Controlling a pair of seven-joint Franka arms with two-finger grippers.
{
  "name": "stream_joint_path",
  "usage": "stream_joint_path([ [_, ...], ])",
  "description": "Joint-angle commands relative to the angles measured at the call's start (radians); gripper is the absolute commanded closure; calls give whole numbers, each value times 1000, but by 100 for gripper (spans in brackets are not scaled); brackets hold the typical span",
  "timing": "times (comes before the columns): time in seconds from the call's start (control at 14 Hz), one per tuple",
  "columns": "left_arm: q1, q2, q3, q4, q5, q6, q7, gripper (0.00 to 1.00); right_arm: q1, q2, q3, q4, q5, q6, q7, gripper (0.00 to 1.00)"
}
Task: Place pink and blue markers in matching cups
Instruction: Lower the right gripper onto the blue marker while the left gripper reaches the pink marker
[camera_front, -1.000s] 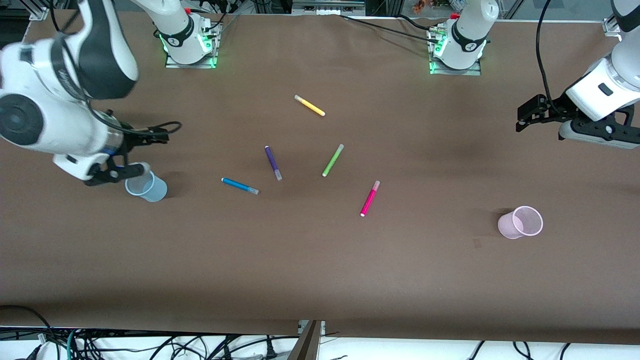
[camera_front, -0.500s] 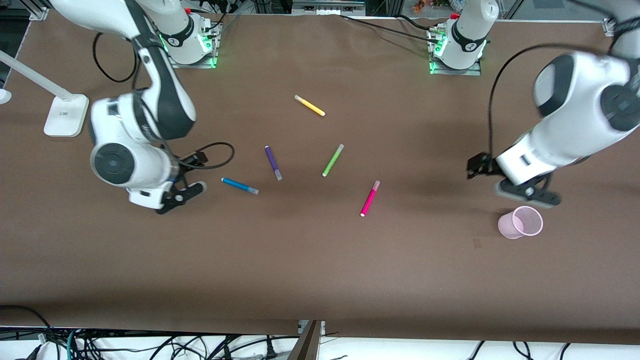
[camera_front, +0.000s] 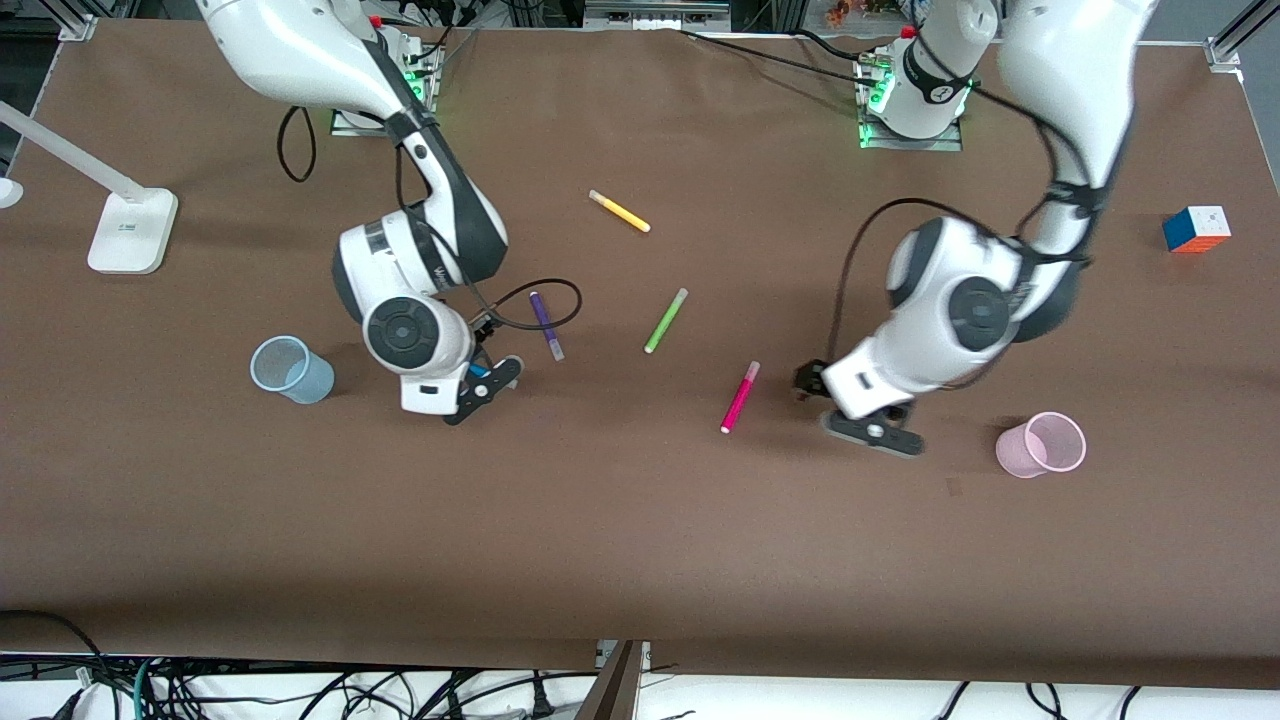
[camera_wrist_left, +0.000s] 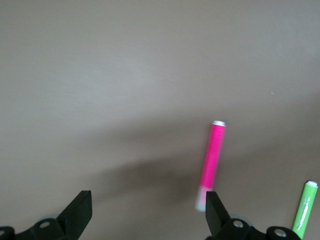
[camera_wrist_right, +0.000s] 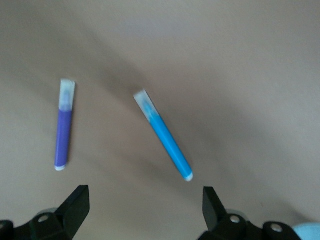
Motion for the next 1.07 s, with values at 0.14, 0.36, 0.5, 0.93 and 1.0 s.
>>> stream_joint_path([
  [0.14,-96,82,13,17,41,45,-117,0,7,68,-8,-8,-5,151,-84,0],
  [0.36,-104,116,13,12,95,48,-129,0,9,85,-8,-37,-5,223,-115,0],
  [0.5,-112,139,12,11,119,62,-164,0,13,85,-8,-73,-4,272,-121,0],
  [0.93,-135,165,15,6,123,100,-236,72,27,85,-8,-105,-5,322,-121,14],
  [1.0,-135,165,15,6,123,97,-236,100,27,85,-8,-105,-5,322,-122,25],
])
